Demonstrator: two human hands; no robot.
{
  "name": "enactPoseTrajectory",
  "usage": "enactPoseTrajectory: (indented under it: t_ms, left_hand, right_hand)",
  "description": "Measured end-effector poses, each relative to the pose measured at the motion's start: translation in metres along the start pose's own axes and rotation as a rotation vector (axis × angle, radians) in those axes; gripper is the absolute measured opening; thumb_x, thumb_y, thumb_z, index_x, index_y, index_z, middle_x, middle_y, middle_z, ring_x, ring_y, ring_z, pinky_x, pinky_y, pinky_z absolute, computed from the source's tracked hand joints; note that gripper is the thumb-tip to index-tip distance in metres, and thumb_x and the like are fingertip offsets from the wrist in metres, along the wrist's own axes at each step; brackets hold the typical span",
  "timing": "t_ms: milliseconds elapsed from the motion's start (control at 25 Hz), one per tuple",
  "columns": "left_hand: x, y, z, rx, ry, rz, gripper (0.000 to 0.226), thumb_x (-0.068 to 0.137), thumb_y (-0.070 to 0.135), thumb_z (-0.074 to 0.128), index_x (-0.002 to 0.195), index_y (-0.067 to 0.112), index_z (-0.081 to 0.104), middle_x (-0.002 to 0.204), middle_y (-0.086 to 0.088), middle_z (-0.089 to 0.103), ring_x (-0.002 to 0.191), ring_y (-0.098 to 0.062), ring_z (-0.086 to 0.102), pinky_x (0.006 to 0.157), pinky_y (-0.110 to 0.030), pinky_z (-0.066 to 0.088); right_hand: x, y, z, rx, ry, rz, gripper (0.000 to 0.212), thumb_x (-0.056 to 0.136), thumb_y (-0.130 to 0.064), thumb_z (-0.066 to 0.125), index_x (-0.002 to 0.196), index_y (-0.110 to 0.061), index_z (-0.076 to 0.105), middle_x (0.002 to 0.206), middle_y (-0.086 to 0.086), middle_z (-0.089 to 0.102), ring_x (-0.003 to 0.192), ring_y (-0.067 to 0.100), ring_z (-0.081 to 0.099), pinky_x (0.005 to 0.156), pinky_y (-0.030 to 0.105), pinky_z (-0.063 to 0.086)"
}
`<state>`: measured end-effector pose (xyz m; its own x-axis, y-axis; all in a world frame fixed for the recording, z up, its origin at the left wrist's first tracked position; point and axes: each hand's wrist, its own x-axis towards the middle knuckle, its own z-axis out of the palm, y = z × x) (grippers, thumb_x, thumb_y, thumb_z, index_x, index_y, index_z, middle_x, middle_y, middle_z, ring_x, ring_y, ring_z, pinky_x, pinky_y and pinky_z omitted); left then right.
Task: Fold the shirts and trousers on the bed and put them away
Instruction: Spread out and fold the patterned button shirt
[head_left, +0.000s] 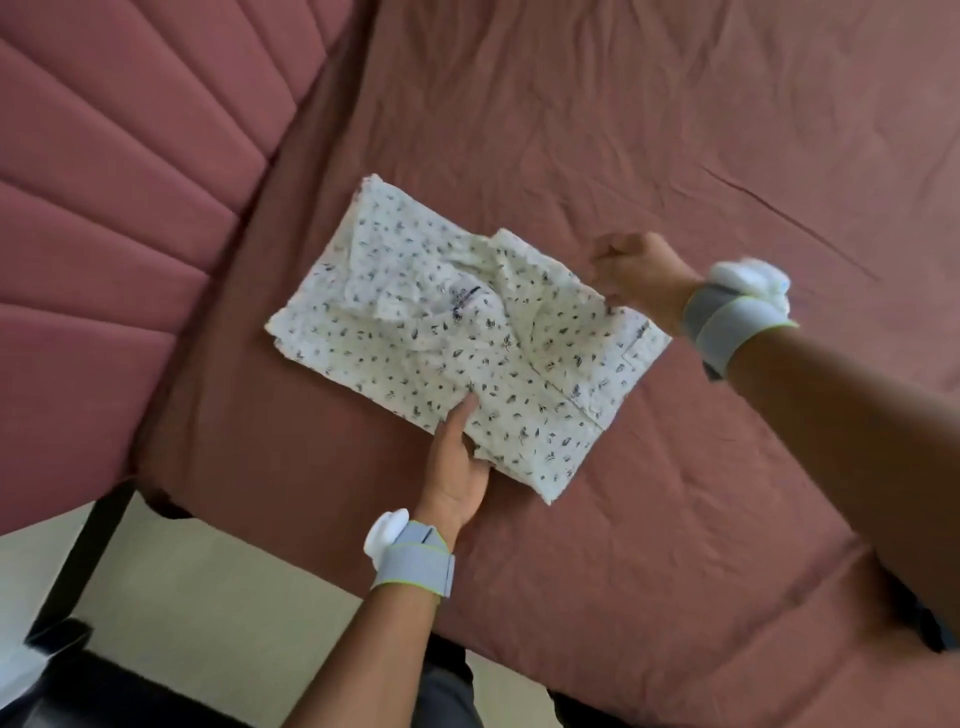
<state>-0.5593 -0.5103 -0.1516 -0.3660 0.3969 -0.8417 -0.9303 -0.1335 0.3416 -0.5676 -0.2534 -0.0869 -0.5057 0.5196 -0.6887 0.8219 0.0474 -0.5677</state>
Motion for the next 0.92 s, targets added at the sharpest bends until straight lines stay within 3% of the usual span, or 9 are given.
enactPoseTrajectory:
  t_ms: [80, 160, 240, 320, 480, 600, 720, 800, 920]
  left_hand:
    - [0.008, 0.008, -0.002, 0.007, 0.02, -0.006, 0.059, 0.081, 0.023, 0.073, 0.135, 0.01, 0.055, 0.134, -0.011, 0.061, 0.124, -0.024, 0.058, 0.102, -0.041, 0.048]
    - [0.021, 0.009, -0.008, 0.0, 0.044, -0.018, 0.059, 0.08, 0.019, 0.076, 0.135, 0.012, 0.056, 0.13, -0.008, 0.065, 0.121, -0.022, 0.06, 0.103, -0.042, 0.048]
    - [0.023, 0.005, -0.006, -0.008, 0.097, -0.033, 0.052, 0.085, 0.016, 0.074, 0.134, 0.016, 0.056, 0.124, -0.004, 0.068, 0.117, -0.019, 0.063, 0.1, -0.042, 0.05]
    - [0.025, 0.002, -0.002, 0.025, 0.17, -0.012, 0.046, 0.089, 0.015, 0.07, 0.133, 0.017, 0.055, 0.122, -0.002, 0.069, 0.116, -0.017, 0.063, 0.102, -0.039, 0.05]
    - [0.015, -0.001, 0.002, 0.1, 0.225, 0.058, 0.041, 0.092, 0.011, 0.066, 0.131, 0.015, 0.053, 0.124, -0.003, 0.067, 0.116, -0.015, 0.062, 0.104, -0.035, 0.048]
    - [0.009, 0.006, 0.003, 0.19, 0.188, 0.047, 0.051, 0.097, 0.013, 0.06, 0.143, 0.025, 0.043, 0.143, 0.001, 0.05, 0.127, -0.006, 0.05, 0.102, -0.014, 0.042]
    - [0.017, 0.022, -0.007, 0.073, 0.209, 0.068, 0.057, 0.091, 0.041, 0.065, 0.142, 0.036, 0.043, 0.143, 0.008, 0.051, 0.133, -0.01, 0.047, 0.109, -0.03, 0.042]
    - [0.016, 0.029, -0.009, 0.002, 0.24, 0.097, 0.07, 0.079, 0.06, 0.067, 0.141, 0.042, 0.042, 0.145, 0.01, 0.05, 0.135, -0.011, 0.045, 0.114, -0.041, 0.037]
    - [0.002, 0.048, -0.005, 0.06, 0.308, 0.409, 0.039, 0.097, 0.042, 0.056, 0.135, 0.034, 0.05, 0.137, 0.019, 0.055, 0.131, 0.0, 0.047, 0.11, -0.029, 0.038]
  right_hand:
    - [0.011, 0.004, 0.023, -0.273, 0.036, -0.057, 0.044, 0.086, -0.011, 0.067, 0.127, -0.001, 0.053, 0.114, 0.013, 0.062, 0.1, 0.028, 0.06, 0.091, 0.041, 0.052]
    - [0.023, 0.003, 0.041, -0.331, -0.029, -0.068, 0.071, 0.081, -0.025, 0.076, 0.141, -0.012, 0.041, 0.132, 0.006, 0.053, 0.119, 0.024, 0.053, 0.1, 0.035, 0.045]
    - [0.03, -0.001, 0.044, -0.331, 0.0, -0.078, 0.078, 0.077, -0.031, 0.08, 0.142, -0.019, 0.039, 0.123, -0.001, 0.055, 0.108, 0.017, 0.055, 0.087, 0.025, 0.047]
    - [0.036, -0.007, 0.048, -0.372, 0.062, -0.122, 0.065, 0.075, -0.03, 0.082, 0.132, -0.021, 0.051, 0.103, -0.003, 0.063, 0.086, 0.014, 0.059, 0.069, 0.024, 0.048]
    - [0.03, -0.018, 0.053, -0.411, 0.122, -0.281, 0.031, 0.08, -0.018, 0.077, 0.109, -0.02, 0.065, 0.092, -0.003, 0.07, 0.081, 0.016, 0.065, 0.08, 0.038, 0.056]
    - [0.03, -0.024, 0.054, -0.355, 0.054, -0.322, 0.024, 0.084, -0.011, 0.073, 0.104, -0.015, 0.061, 0.087, -0.001, 0.072, 0.078, 0.02, 0.068, 0.079, 0.039, 0.055]
    - [0.035, -0.038, 0.06, -0.263, -0.083, -0.314, 0.025, 0.086, -0.003, 0.069, 0.106, -0.009, 0.055, 0.089, 0.01, 0.073, 0.081, 0.029, 0.07, 0.083, 0.047, 0.056]
    - [0.033, -0.053, 0.059, -0.08, -0.161, -0.321, 0.023, 0.086, 0.001, 0.066, 0.103, -0.009, 0.054, 0.085, 0.007, 0.072, 0.078, 0.023, 0.069, 0.079, 0.044, 0.057]
    - [0.035, -0.08, 0.066, 0.154, -0.25, -0.373, 0.024, 0.086, 0.006, 0.064, 0.096, -0.014, 0.054, 0.077, -0.004, 0.068, 0.072, 0.014, 0.067, 0.068, 0.031, 0.059]
